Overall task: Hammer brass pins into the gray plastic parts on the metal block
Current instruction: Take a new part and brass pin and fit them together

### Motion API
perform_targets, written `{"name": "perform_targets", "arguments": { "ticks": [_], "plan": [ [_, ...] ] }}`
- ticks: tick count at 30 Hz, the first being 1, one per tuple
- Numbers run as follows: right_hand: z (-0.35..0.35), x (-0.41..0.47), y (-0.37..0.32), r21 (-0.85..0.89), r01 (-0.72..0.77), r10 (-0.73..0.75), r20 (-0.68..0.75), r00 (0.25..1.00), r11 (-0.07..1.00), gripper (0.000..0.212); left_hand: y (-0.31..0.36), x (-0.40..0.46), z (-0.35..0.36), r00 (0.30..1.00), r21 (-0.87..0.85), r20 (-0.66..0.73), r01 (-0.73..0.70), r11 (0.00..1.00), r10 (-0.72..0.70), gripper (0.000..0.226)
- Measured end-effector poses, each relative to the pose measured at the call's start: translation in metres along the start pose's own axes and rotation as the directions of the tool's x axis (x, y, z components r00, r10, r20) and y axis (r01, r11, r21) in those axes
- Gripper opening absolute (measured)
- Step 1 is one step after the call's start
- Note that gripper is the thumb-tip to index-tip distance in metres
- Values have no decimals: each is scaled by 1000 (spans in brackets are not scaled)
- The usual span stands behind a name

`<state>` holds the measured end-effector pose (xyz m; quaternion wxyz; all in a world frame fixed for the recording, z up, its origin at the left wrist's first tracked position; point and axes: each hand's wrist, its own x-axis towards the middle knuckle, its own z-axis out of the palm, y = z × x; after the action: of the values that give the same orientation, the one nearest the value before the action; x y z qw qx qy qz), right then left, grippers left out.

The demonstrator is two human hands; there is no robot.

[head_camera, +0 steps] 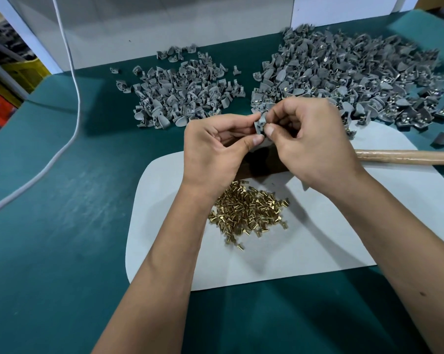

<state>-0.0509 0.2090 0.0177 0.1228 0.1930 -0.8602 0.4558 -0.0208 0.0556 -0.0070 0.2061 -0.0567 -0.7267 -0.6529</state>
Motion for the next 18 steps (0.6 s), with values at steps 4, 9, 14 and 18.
{"name": "perform_targets", "arguments": {
  "ticks": [4,9,14,18],
  "plan": [
    [0,0,-1,-46,2,-2,3,1000,999,10,1,-1,3,1000,16,-11,-3,1000,3,40],
    [-2,1,-1,-63,8,-6,22,1000,998,10,3,-2,3,1000,104,9,-21,994,20,36],
    [-30,16,9,-116,36,-20,137,990,993,6,2,-1,1,997,308,-25,-65,949,76,29],
    [-67,26,35,-528,45,188,379,906,848,14,-4,1,-4,997,400,-62,-8,917,36,13]
  ]
}}
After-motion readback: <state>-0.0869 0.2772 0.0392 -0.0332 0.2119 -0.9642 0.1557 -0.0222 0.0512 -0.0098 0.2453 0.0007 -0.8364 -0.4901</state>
